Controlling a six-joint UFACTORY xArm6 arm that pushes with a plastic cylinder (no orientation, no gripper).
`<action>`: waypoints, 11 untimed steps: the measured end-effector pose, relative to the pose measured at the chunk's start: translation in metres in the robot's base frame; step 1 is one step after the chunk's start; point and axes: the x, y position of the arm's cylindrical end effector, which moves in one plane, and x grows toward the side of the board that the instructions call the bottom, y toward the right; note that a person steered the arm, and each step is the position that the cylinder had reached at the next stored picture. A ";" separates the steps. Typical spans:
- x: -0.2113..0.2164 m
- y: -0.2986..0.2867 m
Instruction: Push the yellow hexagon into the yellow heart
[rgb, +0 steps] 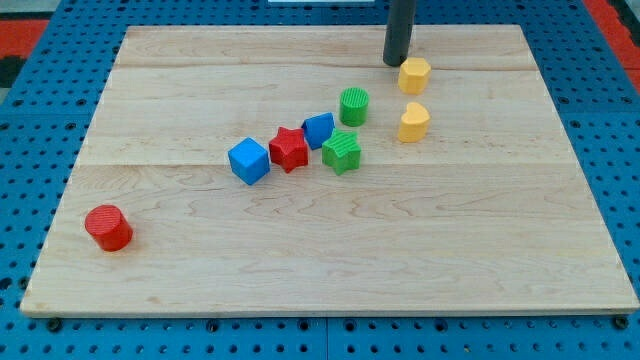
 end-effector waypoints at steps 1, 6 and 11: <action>-0.009 0.005; -0.004 0.012; 0.086 0.051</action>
